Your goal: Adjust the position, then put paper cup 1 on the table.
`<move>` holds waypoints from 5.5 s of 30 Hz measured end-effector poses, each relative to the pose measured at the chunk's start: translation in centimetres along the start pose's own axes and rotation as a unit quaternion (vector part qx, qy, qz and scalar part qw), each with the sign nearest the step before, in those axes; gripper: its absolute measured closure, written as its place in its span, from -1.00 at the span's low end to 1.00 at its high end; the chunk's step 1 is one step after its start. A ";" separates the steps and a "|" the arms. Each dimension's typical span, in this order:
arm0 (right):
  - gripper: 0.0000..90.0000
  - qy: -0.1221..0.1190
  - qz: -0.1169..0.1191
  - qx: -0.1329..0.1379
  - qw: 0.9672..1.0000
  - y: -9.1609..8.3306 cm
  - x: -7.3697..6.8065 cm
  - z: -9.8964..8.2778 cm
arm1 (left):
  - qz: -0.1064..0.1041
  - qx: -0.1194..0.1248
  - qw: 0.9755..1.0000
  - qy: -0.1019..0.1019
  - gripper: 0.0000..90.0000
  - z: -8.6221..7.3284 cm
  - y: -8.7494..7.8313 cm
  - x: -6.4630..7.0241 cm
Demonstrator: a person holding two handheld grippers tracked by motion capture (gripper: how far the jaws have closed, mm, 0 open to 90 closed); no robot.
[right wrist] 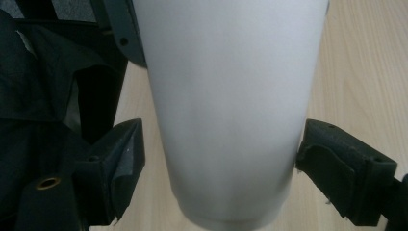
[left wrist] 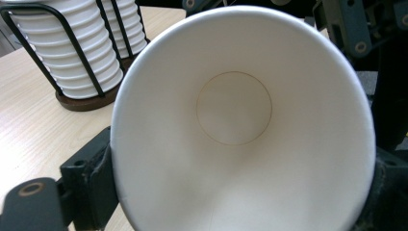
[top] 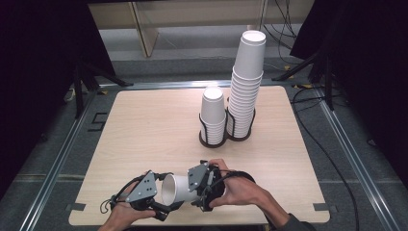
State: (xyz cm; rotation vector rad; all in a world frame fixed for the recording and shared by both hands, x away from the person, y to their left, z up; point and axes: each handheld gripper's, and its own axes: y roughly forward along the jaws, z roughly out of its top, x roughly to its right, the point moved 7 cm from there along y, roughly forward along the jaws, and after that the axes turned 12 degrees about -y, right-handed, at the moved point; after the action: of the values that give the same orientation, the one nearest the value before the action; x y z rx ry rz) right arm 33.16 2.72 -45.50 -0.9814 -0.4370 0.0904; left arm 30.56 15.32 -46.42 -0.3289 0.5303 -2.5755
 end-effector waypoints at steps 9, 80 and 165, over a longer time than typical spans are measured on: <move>-0.51 -0.015 0.011 0.012 1.000 1.4 -0.3 0.4 | -0.003 -0.005 1.000 0.001 -0.78 0.0 0.2 0.6; -0.56 0.275 -0.100 0.101 0.951 -2.2 0.0 -9.5 | 0.198 0.046 0.974 -0.100 -0.75 2.0 -1.9 -11.8; -0.55 0.269 -0.104 0.082 0.954 -1.9 -0.7 -10.8 | 0.345 -0.018 0.926 -0.155 -0.80 2.9 1.8 -27.6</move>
State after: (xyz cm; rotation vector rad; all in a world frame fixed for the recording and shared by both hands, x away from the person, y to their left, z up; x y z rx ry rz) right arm 36.59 -7.00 -49.36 -0.7506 -0.0257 -0.3238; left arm 55.75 26.99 -48.27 -0.4555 0.4702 -1.7930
